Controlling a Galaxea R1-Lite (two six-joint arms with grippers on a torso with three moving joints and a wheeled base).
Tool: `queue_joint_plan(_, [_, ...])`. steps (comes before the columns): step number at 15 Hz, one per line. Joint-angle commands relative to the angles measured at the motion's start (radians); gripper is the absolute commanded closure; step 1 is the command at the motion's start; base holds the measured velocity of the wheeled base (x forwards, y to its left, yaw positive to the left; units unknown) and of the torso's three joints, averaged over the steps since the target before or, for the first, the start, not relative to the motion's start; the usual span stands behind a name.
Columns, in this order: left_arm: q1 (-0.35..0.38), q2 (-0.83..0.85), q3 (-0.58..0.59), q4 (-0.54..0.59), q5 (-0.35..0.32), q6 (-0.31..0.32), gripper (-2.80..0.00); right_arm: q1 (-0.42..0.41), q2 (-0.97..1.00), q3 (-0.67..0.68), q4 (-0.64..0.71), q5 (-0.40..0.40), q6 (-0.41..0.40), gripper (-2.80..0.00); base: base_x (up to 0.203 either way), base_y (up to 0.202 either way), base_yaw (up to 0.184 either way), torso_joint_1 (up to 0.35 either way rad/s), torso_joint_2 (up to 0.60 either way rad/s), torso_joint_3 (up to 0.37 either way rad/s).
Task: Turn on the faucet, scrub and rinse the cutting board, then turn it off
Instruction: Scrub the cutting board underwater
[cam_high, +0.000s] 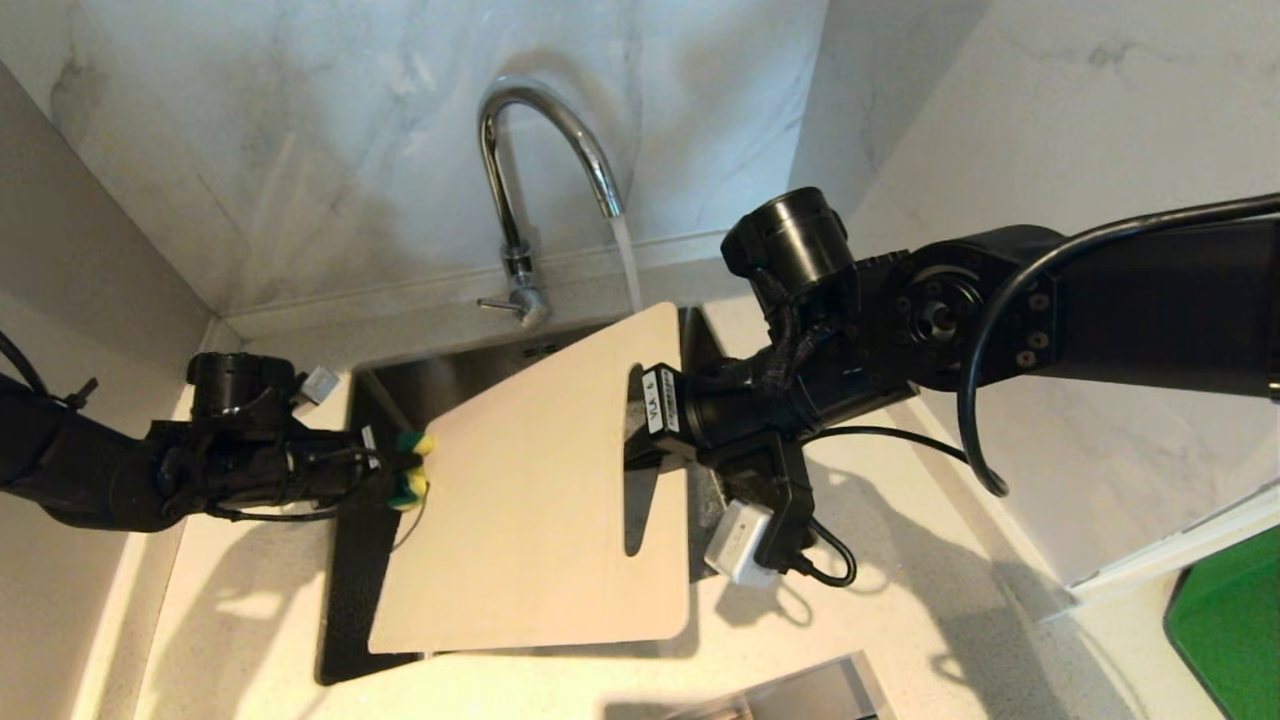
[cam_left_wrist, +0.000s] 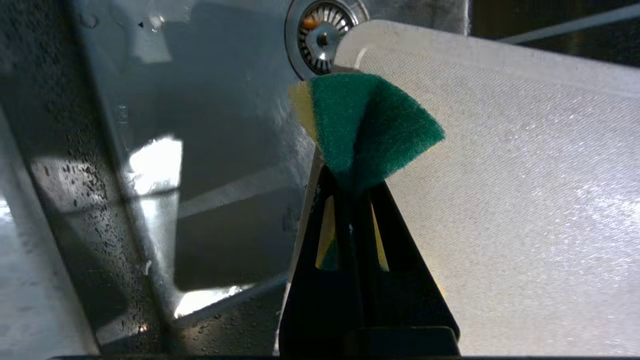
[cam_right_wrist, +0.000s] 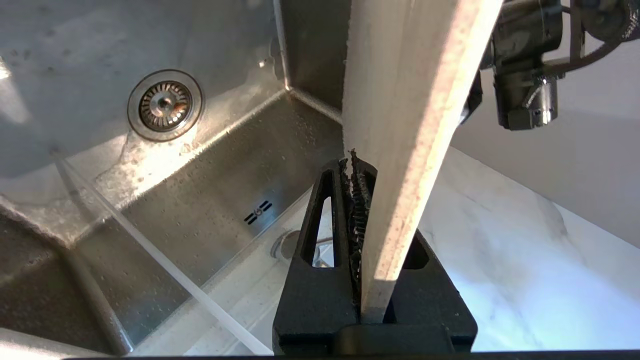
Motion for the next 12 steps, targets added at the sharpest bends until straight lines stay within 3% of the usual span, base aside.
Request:
queue_joint_plan(1, [0.003, -0.045, -0.004, -0.003, -0.04, -0.045, 0.0, 0.0, 0.003, 0.007, -0.012, 0.002, -0.015, 0.0, 0.0, 0.0, 0.0, 0.0, 0.0, 0.0])
queue_joint_plan(4, [-0.027, -0.17, -0.009, 0.036, -0.099, -0.153, 0.0, -0.003, 0.001, 0.014, -0.014, 0.002, -0.015, 0.0, 0.0, 0.0, 0.0, 0.0, 0.0, 0.0])
queue_joint_plan(9, [-0.313, -0.359, 0.072, 0.076, -0.099, -0.301, 0.0, -0.007, 0.002, 0.01, -0.015, 0.002, -0.008, 0.0, 0.0, 0.0, 0.0, 0.0, 0.0, 0.0])
queue_joint_plan(12, [-0.491, -0.378, 0.137, 0.065, -0.001, -0.33, 0.0, -0.007, -0.001, 0.01, -0.017, 0.002, 0.0, 0.0, 0.0, 0.0, 0.0, 0.0, 0.0, 0.0])
